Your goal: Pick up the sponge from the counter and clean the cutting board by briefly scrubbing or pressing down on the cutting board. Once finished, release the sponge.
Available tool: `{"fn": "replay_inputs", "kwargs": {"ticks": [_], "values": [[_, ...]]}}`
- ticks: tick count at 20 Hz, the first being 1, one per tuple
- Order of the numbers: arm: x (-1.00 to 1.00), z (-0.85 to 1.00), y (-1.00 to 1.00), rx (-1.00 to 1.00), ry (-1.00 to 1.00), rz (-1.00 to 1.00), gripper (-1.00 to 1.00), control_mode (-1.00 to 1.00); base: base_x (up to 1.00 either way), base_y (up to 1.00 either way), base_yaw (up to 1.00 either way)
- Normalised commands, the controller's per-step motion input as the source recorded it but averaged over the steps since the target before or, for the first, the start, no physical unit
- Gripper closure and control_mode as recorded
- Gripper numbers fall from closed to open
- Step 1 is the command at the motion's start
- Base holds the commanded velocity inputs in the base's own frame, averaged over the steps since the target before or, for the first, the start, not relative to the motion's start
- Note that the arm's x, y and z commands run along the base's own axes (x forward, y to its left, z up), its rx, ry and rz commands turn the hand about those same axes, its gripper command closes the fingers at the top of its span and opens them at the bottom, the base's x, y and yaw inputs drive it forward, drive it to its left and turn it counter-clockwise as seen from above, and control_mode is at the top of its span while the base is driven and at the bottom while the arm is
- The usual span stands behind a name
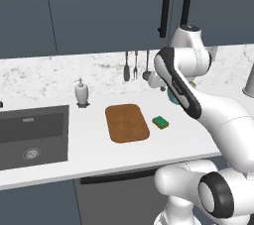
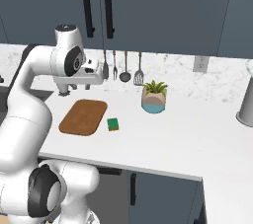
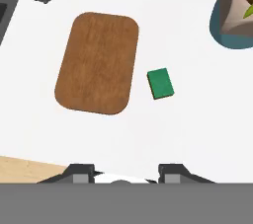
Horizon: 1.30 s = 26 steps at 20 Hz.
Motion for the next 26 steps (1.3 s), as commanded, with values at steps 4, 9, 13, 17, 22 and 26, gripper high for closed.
{"fn": "replay_inputs", "kwargs": {"ticks": [4, 9, 13, 17, 22, 26], "values": [[0.01, -0.13, 0.00, 0.00, 0.02, 0.00, -1.00, -1.00, 0.00, 0.00, 0.00], [0.00, -0.25, -0.06, 0.00, 0.00, 0.00, -1.00, -1.00, 0.00, 0.00, 0.00], [0.00, -0.43, -0.21, 0.00, 0.03, 0.00, -1.00, -1.00, 0.00, 0.00, 0.00], [0.00, -0.53, -0.16, 0.00, 0.05, 0.00, -1.00, -1.00, 0.00, 0.00, 0.00], [0.24, -0.64, -0.16, 0.00, 0.10, 0.00, -1.00, -1.00, 0.00, 0.00, 0.00], [0.53, -0.58, -0.23, 0.00, 0.03, 0.00, -1.00, -1.00, 0.00, 0.00, 0.00]]}}
